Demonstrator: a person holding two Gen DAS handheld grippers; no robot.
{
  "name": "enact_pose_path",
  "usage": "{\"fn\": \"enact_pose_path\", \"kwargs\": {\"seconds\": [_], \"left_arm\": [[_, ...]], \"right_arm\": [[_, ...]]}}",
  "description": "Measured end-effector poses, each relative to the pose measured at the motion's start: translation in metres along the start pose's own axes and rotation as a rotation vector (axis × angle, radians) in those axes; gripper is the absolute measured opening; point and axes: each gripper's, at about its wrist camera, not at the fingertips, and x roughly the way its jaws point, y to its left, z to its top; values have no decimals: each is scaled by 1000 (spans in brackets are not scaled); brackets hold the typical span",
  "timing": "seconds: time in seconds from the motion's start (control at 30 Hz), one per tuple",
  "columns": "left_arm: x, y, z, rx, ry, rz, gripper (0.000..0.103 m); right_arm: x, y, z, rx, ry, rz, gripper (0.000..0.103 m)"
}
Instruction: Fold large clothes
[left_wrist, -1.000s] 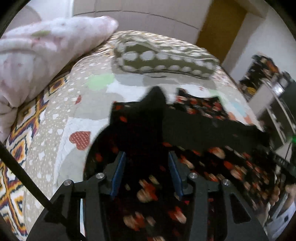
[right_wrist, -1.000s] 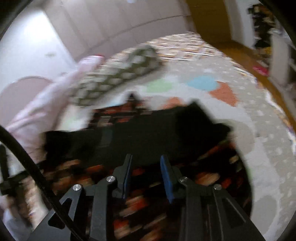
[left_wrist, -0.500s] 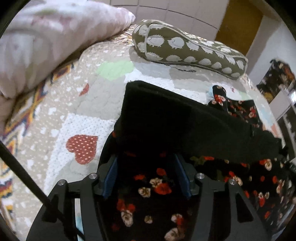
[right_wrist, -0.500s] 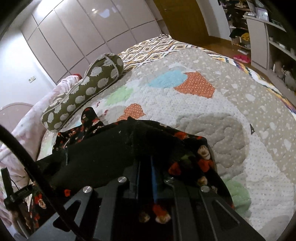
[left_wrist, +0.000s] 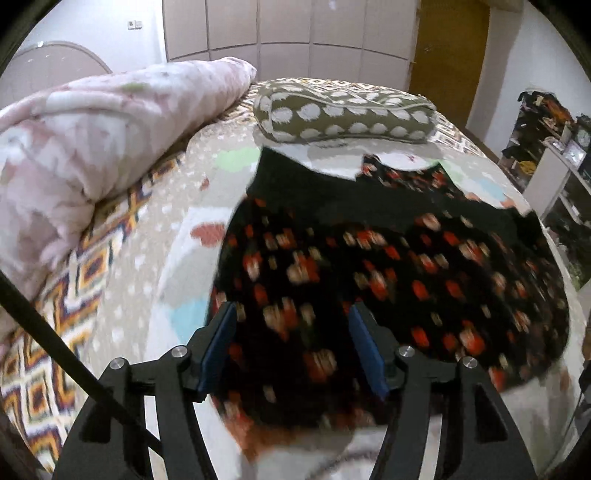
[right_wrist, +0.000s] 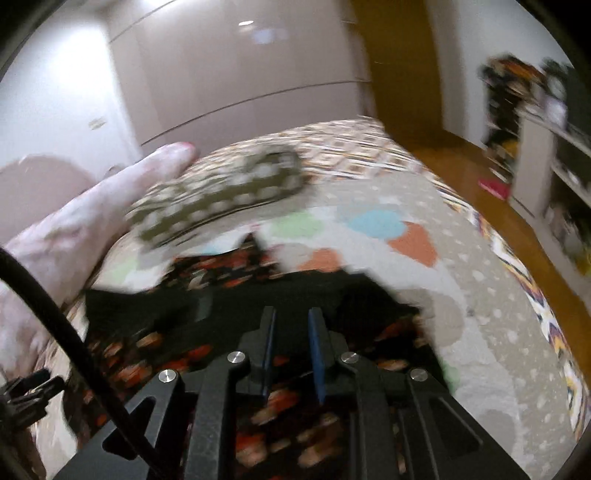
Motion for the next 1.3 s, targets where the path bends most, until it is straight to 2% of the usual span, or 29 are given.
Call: {"fn": "enact_pose_path", "kwargs": {"seconds": [0.07, 0.17, 0.23, 0.3, 0.37, 0.43, 0.53, 0.73, 0.8, 0.87, 0.93, 1.07, 1.3], "left_arm": [[-8, -6, -20, 15, 4, 1, 63], [-15, -14, -43, 58, 16, 13, 63], [-20, -17, -56, 79, 16, 13, 64], [-25, -18, -66, 91, 9, 15, 65], [-30, -18, -74, 92, 2, 13, 66], [-34, -17, -79, 89, -1, 4, 67], [-38, -18, -83, 89, -5, -2, 68], [-42, -20, -87, 84, -8, -3, 68], [-43, -22, -88, 86, -9, -5, 68], [-45, -25, -90, 94, -12, 0, 69], [-47, -29, -92, 101, -16, 4, 69], [-53, -34, -96, 127, -29, 19, 69], [-59, -39, -98, 137, -35, 21, 69]], "right_arm": [[4, 22, -10, -25, 39, 73, 17], [21, 53, -29, -81, 97, 139, 17], [38, 62, -41, -74, 138, 170, 17], [60, 59, -50, -31, 180, 154, 26], [85, 47, -60, 22, 222, 97, 27], [90, 37, -63, 80, 207, 121, 25], [77, 35, -59, 121, 196, 123, 27], [30, 19, -49, 130, 73, 106, 28], [25, 12, -54, 123, 75, 80, 33], [33, -1, -65, 133, 127, 36, 34], [42, -14, -74, 169, 165, 67, 33], [21, -20, -73, 202, 122, 89, 34], [-44, -31, -81, 116, 26, 50, 37]]}}
